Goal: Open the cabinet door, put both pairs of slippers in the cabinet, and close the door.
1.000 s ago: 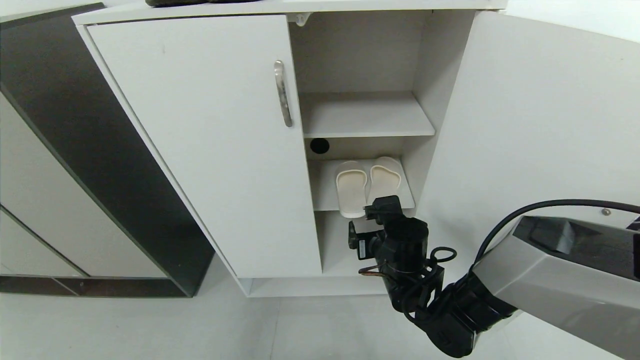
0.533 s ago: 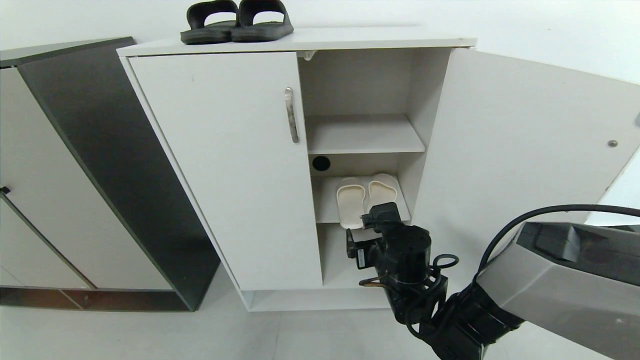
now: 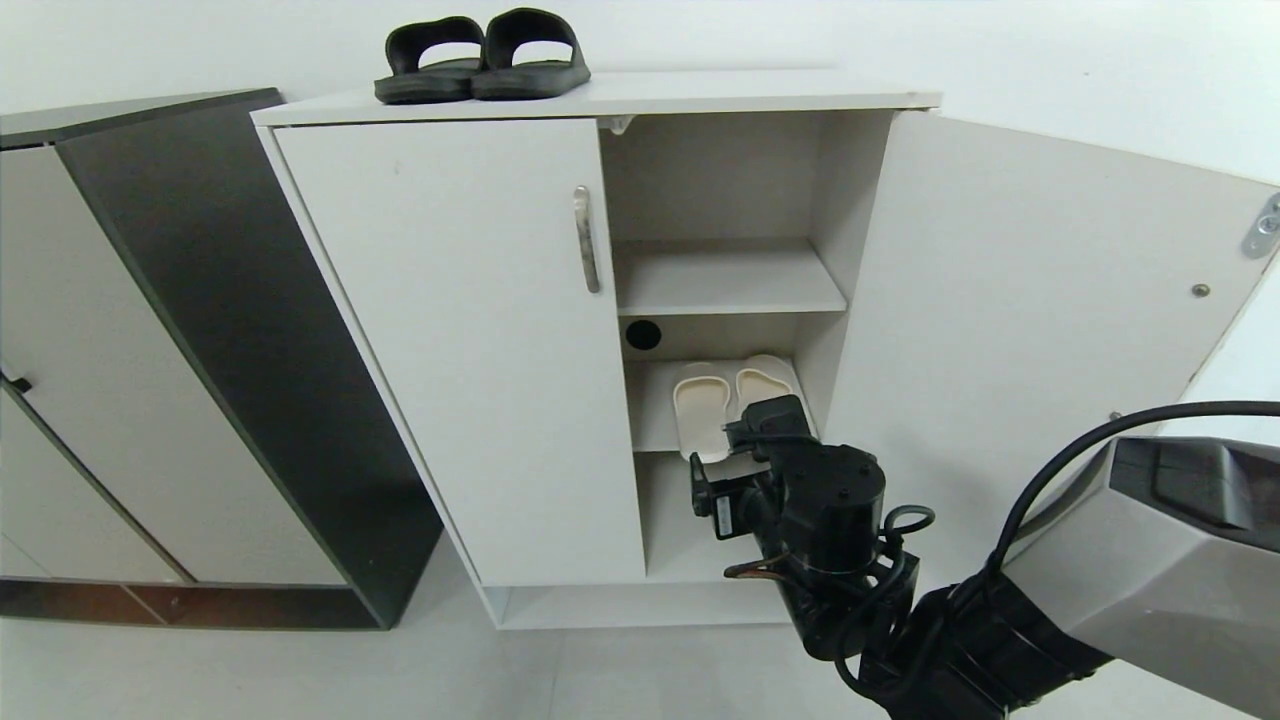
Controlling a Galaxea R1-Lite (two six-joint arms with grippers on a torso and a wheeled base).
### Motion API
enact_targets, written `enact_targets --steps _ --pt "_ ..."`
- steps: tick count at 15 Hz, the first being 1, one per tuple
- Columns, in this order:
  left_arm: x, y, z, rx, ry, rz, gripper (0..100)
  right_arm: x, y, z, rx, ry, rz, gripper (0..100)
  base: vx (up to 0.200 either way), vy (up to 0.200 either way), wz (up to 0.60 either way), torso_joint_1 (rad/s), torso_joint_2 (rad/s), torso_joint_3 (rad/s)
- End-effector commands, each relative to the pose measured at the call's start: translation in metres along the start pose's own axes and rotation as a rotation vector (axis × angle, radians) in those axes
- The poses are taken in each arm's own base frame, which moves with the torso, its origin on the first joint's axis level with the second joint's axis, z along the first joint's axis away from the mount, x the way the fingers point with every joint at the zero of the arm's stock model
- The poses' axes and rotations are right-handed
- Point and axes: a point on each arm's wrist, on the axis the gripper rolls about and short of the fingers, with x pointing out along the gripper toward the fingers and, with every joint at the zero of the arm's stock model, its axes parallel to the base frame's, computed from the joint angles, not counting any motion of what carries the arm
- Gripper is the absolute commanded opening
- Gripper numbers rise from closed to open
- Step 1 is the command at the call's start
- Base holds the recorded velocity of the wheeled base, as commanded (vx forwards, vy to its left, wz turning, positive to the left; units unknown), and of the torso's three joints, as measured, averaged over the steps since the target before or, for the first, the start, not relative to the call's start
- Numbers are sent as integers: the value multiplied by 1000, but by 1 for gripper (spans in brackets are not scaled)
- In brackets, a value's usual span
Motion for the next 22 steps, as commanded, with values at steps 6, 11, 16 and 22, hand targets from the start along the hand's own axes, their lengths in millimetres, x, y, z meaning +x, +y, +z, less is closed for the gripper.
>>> enact_targets --steps 6,11,16,22 --pt "0 0 0 0 1 -1 0 0 -1 1 7 -6 0 100 0 200 0 6 2 6" --pt "0 0 0 0 1 0 0 6 -7 2 14 -14 -17 100 0 200 0 6 0 4" --pt "0 0 0 0 1 0 0 6 -8 1 9 -8 -25 100 0 200 0 2 1 3" --pt "0 0 0 0 1 0 0 6 -8 0 9 -8 -25 100 0 0 0 0 0 0"
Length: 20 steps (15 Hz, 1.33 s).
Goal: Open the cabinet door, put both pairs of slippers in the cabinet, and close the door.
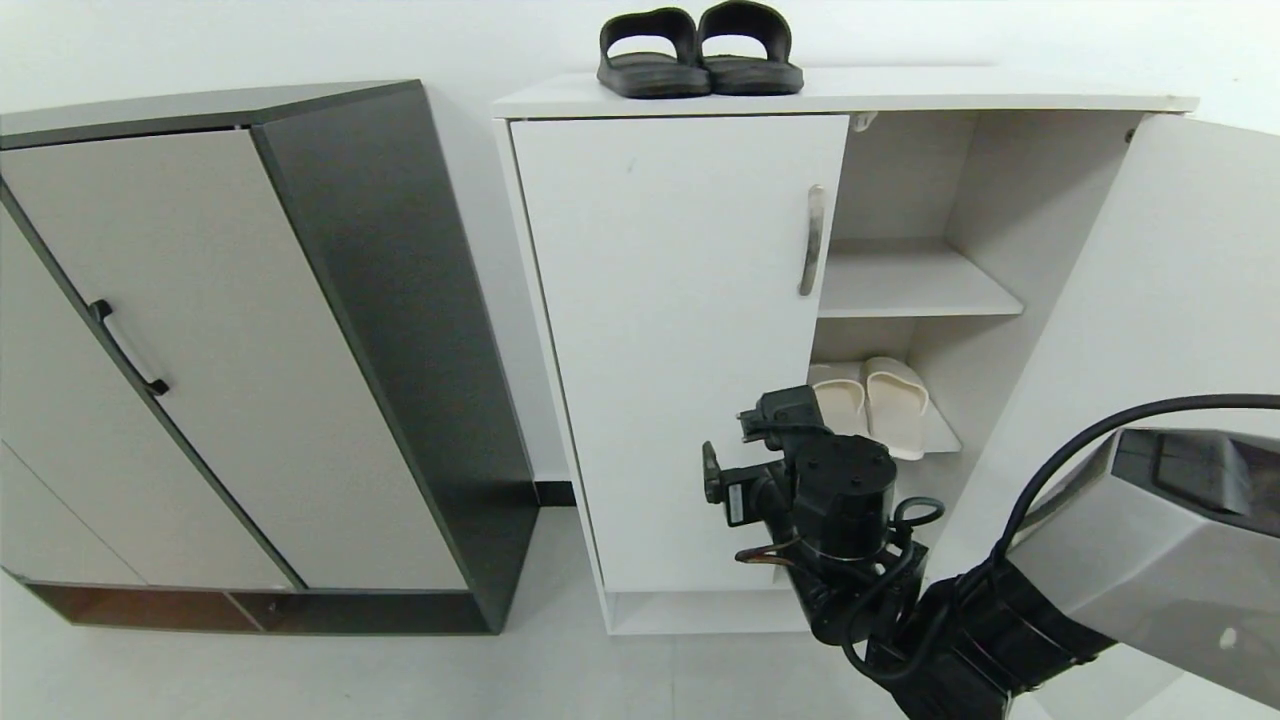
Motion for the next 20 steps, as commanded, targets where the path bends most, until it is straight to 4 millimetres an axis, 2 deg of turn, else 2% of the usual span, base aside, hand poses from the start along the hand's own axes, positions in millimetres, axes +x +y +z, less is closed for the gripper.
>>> enact_targets --steps 1,7,11,20 --pt "0 0 0 0 1 0 0 0 1 -1 -4 2 3 100 0 0 0 0 0 0" --pt "0 0 0 -2 1 0 0 0 1 -3 -7 7 3 100 0 0 0 0 -13 -13" --pt "0 0 0 0 1 0 0 0 1 -4 -9 9 3 100 0 0 0 30 -237 -326" --pt "0 0 0 -2 1 0 0 0 1 -3 -7 7 3 100 0 0 0 107 -491 -342"
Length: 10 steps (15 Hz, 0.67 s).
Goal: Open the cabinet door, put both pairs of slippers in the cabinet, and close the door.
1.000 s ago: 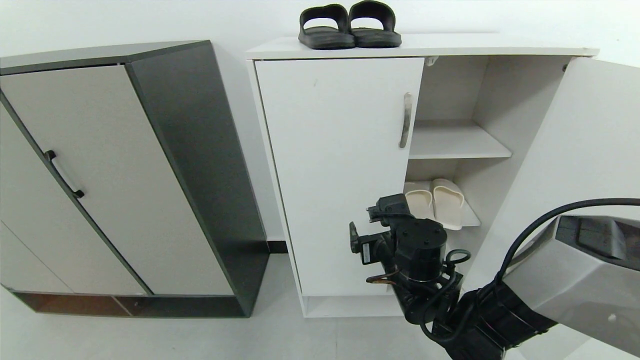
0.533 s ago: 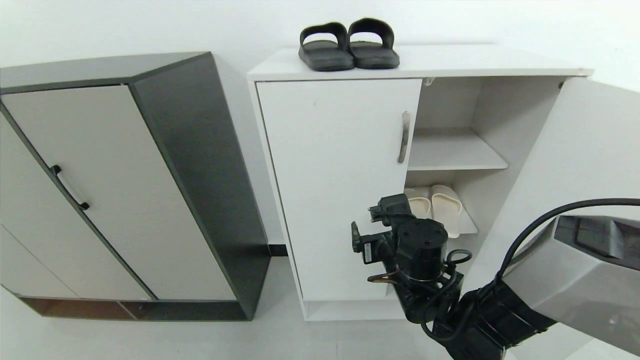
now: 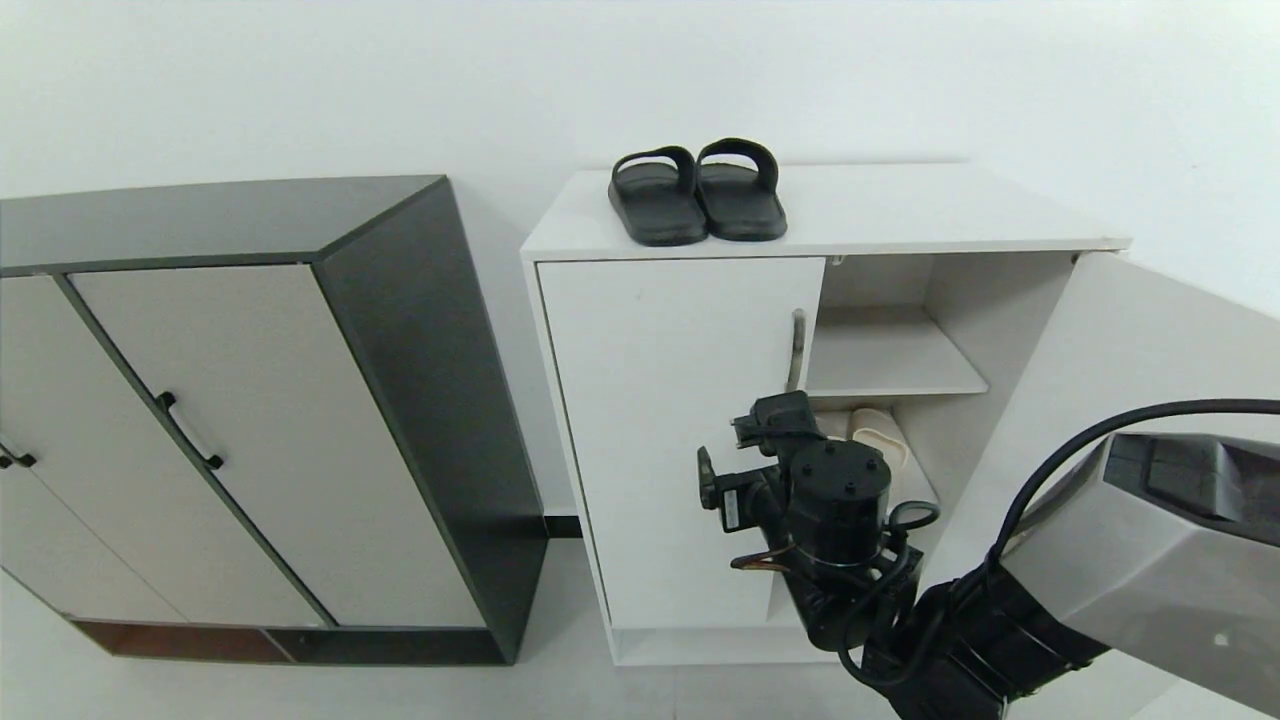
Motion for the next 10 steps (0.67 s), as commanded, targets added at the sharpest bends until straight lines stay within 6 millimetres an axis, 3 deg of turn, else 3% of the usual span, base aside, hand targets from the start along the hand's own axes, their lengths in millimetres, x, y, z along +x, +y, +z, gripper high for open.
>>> enact_targets --steps 1,10 --pt "0 0 0 0 1 0 0 0 1 0 -1 0 2 100 0 0 0 149 -466 -310" --pt "0 0 0 0 1 0 0 -1 1 -1 -2 2 2 100 0 0 0 184 -496 -312"
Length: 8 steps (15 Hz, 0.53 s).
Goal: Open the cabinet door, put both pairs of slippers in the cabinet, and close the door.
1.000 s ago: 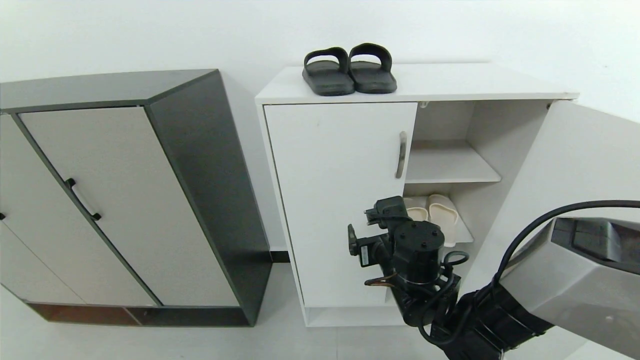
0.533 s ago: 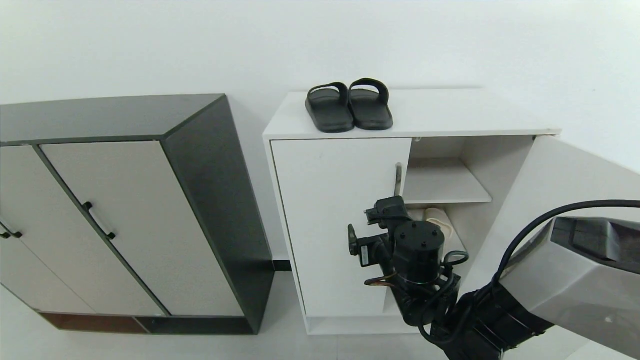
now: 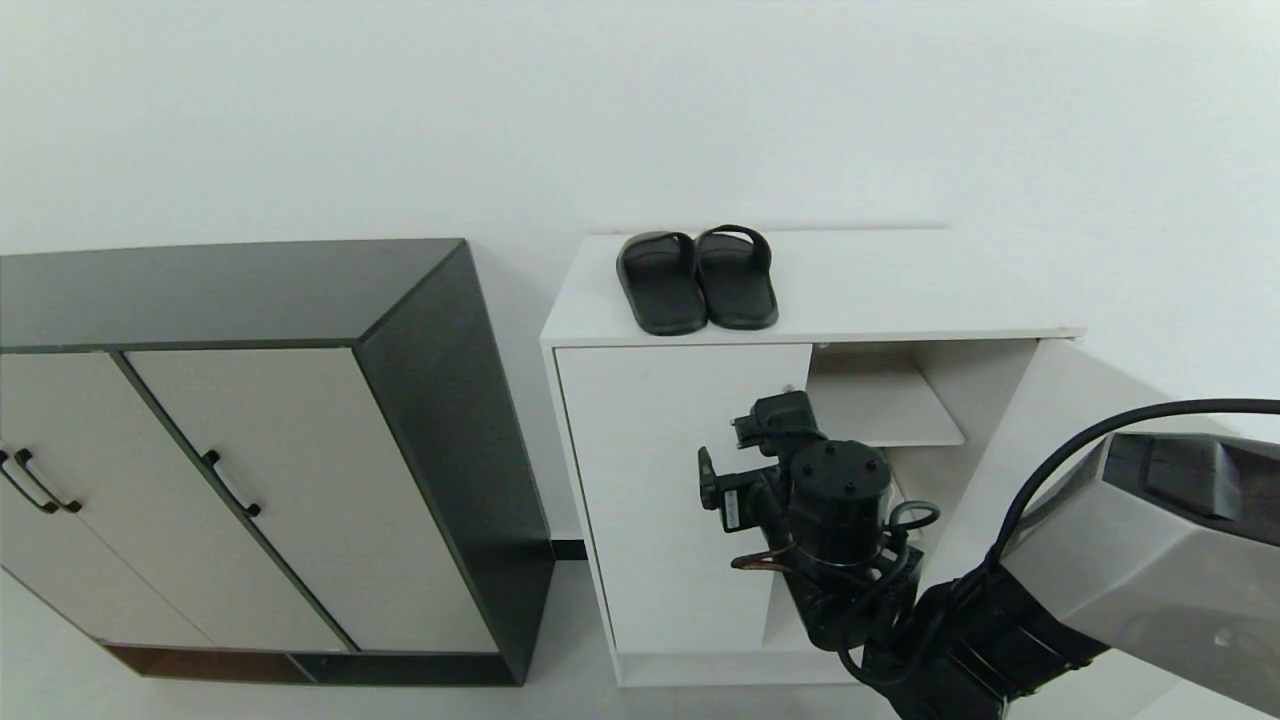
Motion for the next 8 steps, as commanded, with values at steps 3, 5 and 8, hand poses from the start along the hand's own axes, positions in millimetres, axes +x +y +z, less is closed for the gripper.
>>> enact_targets --steps 3,5,8 --pt "0 0 0 1 1 0 0 0 0 -1 -4 3 0 100 0 0 0 221 -536 -315" --pt "0 0 0 1 1 0 0 0 0 -1 -8 2 0 100 0 0 0 229 -552 -315" --pt "0 0 0 1 1 0 0 -3 -1 -5 -14 8 13 100 0 0 0 251 -575 -320"
